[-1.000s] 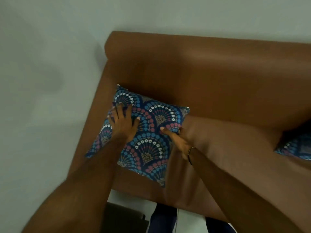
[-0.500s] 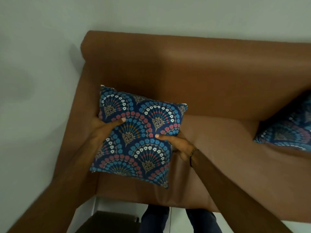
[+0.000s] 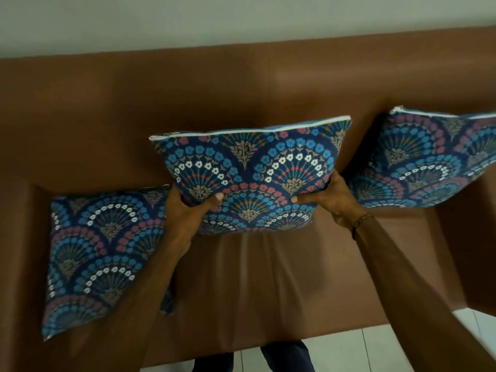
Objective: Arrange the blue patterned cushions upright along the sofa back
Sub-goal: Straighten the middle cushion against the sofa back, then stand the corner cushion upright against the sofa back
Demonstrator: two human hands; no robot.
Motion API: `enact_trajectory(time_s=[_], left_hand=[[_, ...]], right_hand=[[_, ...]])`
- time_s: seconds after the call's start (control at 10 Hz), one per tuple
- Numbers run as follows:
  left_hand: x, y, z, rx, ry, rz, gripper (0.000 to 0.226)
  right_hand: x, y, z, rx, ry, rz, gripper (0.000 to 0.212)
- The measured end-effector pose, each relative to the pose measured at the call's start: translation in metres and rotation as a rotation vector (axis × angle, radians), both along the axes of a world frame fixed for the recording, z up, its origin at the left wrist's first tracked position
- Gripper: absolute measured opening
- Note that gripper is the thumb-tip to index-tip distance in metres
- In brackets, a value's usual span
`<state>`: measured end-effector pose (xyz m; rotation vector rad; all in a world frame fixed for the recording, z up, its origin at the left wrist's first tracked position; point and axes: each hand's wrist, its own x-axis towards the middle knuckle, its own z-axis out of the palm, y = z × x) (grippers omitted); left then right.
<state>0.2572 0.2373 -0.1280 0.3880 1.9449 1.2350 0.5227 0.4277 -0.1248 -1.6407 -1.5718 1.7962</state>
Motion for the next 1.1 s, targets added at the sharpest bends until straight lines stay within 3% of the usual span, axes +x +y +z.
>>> enact_trajectory(time_s=[0.2,0.3,0.4,0.5,0.6,0.7,0.8,1.0,1.1], left_hand=[[0.036,0.03,-0.043,0.04,0.028,-0.078,0.068],[0.031,0.026,-0.05,0.013,0.099,-0.118,0.076],[0.023,0.01,-0.053,-0.096,0.184,-0.209,0.095],[-0.012,-0.046,-0.064,-0.269,0.336,-0.294,0.105],[-0.046,-0.097,-0.073,-0.395,0.561,-0.332,0.096],[-0.11,-0.18,-0.077,-0.522,0.701,-0.396,0.091],[-0.142,-0.206,-0.08,-0.557,0.674,-0.336,0.103],[-0.221,-0.241,-0.095,-0.511,0.139,0.048,0.152],[-0.25,-0.244,-0.098,-0.36,-0.074,0.165,0.128]], right_hand=[[0.027,0.022,-0.029,0.036,-0.118,-0.096,0.083],[0.021,-0.003,-0.035,-0.039,-0.093,-0.309,0.081],[0.013,-0.042,-0.032,-0.149,-0.152,-0.417,0.059],[-0.031,-0.118,-0.032,-0.335,-0.182,-0.344,0.015],[-0.073,-0.162,-0.043,-0.449,-0.193,-0.16,0.023],[-0.162,-0.21,-0.068,-0.62,-0.167,0.027,0.046],[-0.216,-0.242,-0.073,-0.695,-0.088,0.116,0.05],[-0.317,-0.28,-0.075,-0.59,-0.049,0.153,0.015],[-0.333,-0.279,-0.071,-0.529,-0.06,0.131,0.022]])
